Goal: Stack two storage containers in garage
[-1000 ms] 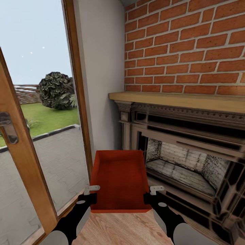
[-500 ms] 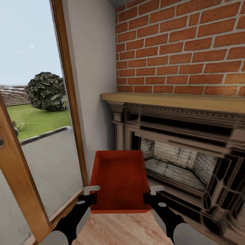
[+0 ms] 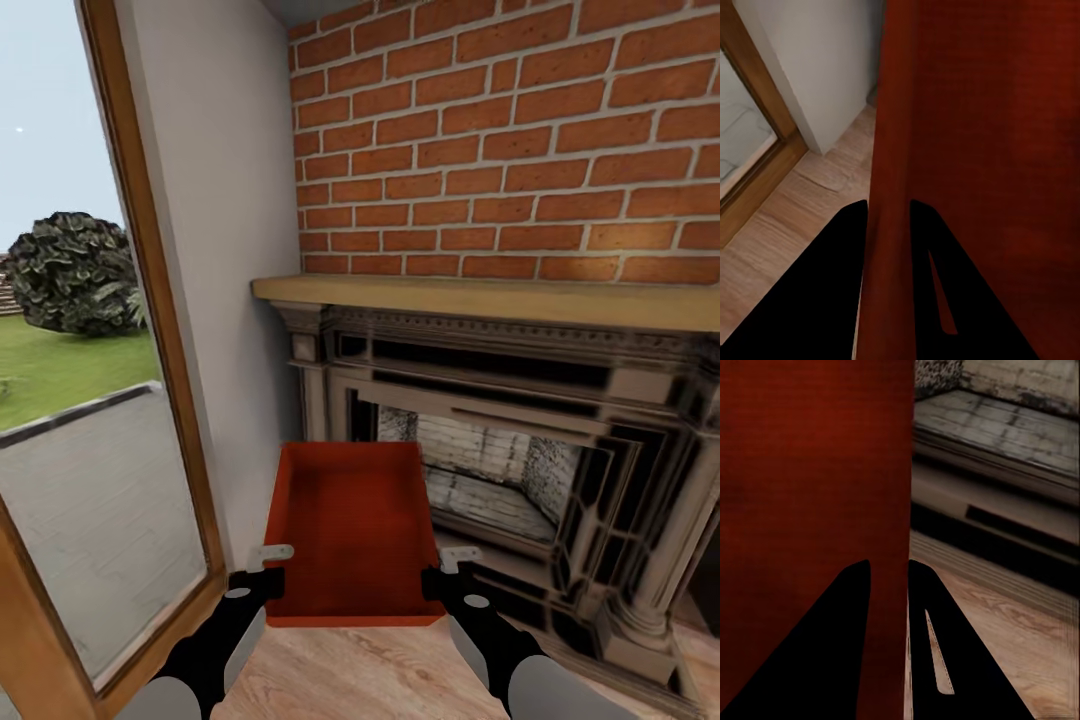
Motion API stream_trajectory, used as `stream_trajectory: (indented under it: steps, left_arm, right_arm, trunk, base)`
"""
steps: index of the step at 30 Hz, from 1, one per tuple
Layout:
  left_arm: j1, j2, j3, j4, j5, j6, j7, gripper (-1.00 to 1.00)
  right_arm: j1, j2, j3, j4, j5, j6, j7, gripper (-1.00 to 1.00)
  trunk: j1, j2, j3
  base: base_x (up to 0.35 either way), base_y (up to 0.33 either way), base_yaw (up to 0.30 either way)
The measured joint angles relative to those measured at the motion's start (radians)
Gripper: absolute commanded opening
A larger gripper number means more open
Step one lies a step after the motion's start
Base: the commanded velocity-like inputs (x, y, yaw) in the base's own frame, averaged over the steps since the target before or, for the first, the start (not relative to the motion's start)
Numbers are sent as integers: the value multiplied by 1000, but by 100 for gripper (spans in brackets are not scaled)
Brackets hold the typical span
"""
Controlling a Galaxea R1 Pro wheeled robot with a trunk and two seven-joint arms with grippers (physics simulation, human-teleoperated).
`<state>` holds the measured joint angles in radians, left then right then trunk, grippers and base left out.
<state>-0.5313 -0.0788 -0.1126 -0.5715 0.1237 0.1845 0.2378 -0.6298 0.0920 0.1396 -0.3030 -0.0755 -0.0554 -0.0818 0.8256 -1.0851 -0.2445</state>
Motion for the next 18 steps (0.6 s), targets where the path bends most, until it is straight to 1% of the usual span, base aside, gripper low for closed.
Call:
stream_trajectory:
  steps: [3,10,18]
  left_arm:
    - [0,0,1,0,0,2,0,-100]
    - [0,0,1,-1,0,5,0,-100]
    - [0,0,1,-2,-1,8,0,-100]
  right_arm:
    - [0,0,0,0,0,1,0,-100]
    - [0,0,1,0,-1,4,0,-100]
    - [0,0,1,0,-3,5,0,-100]
  trunk:
    - [0,0,2]
    - [0,0,3]
    - [0,0,3]
  base:
    - [0,0,-203]
    - [0,0,-72]
    - [0,0,-229]
